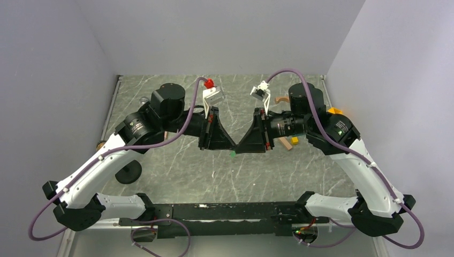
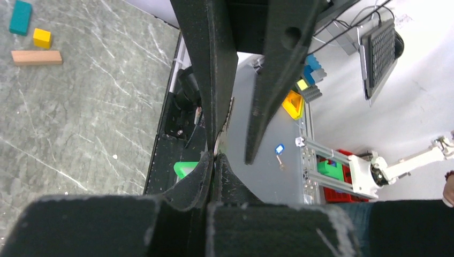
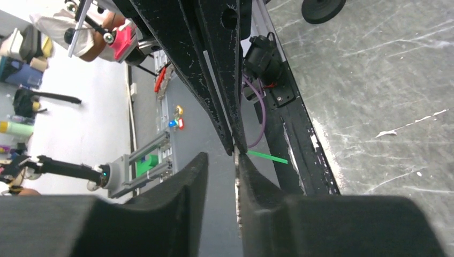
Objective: Remove the keys from the keyring
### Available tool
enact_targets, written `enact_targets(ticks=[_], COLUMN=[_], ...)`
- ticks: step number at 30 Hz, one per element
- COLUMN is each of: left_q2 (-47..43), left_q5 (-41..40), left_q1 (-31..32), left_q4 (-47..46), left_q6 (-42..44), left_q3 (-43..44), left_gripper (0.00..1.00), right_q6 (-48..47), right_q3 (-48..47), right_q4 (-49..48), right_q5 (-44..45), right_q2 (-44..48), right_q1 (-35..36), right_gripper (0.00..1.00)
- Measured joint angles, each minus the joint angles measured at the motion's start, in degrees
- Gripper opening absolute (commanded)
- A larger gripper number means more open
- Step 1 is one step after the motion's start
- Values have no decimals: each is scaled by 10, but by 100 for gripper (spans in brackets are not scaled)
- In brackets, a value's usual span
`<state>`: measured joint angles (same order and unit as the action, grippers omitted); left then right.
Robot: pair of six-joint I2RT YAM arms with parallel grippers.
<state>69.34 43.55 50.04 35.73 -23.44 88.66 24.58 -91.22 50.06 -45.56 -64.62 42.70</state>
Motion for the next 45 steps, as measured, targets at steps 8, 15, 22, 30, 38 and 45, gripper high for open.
enact_targets(ticks=[8, 15, 22, 30, 38, 45], left_q2=[-13, -30, -45, -65, -73, -89], left_q5=[-41, -56, -90, -165, -225, -249], left_q1=[0, -4, -13, -23, -23, -23], left_q4=[-27, -40, -58, -91, -117, -139], left_q6=[-34, -67, -91, -135, -153, -166], left_q3=[-36, -48, -13, 1, 5, 6], left_gripper=[0, 0, 0, 0, 0, 0], right_q6=[10, 33, 75, 149, 203, 227], right_q3=[0, 1, 17, 94, 120, 120], right_q4=[-37, -111, -194, -301, -377, -423], right_q5=[28, 110, 160, 137, 134, 124], right_q2=[11, 48, 85, 88, 82, 78], right_q1=[1, -3, -6, -6, -6, -6], right_gripper=[91, 94, 80, 68, 68, 54])
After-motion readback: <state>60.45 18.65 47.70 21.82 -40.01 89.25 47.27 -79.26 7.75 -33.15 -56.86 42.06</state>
